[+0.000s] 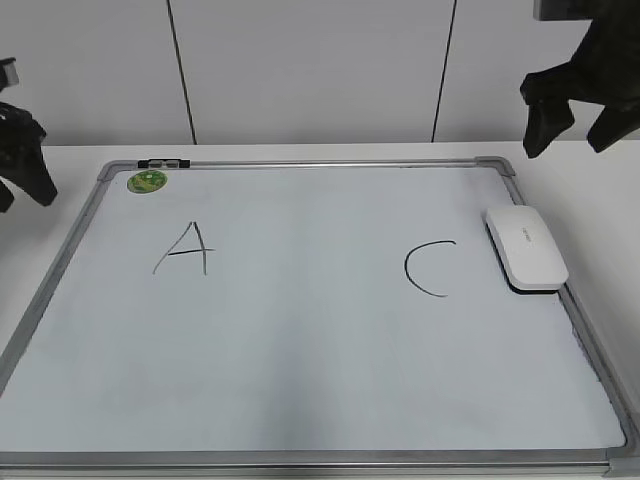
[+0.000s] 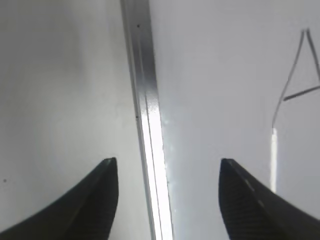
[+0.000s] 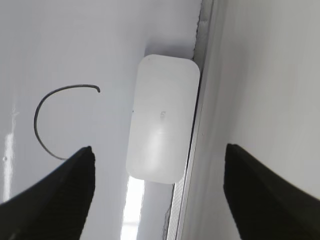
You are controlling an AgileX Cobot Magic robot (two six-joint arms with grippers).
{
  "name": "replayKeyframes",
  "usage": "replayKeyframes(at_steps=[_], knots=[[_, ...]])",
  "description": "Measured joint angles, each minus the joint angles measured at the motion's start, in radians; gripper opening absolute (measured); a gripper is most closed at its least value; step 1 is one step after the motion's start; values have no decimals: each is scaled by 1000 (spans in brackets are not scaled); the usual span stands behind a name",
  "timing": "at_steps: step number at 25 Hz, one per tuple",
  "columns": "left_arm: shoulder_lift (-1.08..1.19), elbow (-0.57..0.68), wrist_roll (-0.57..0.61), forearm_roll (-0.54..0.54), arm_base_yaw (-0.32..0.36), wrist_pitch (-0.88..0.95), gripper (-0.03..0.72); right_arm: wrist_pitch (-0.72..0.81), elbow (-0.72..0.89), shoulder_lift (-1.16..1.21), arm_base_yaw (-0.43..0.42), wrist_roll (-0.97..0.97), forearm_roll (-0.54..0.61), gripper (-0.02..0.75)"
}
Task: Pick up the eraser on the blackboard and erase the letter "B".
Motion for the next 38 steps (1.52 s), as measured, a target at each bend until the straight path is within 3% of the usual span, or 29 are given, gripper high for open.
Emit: replayKeyframes(at_steps=[11,18,25,30,38], knots=[[-323,17,-79,30,0,53,469,78,0,-215,0,-6,4,596],[-630,214,-101,46,-2,63,469,86,58,-402,0,-8,29,595],[-957,462,-114,32,-7,78,469,89,340,-720,0,-16,67,594],[-1156,609,-120,27,-90,82,469,93,531,-954,0,-18,73,594],[-1437,780,-122,27,-117,88,469,102,785,-1314,0,14,72,593]])
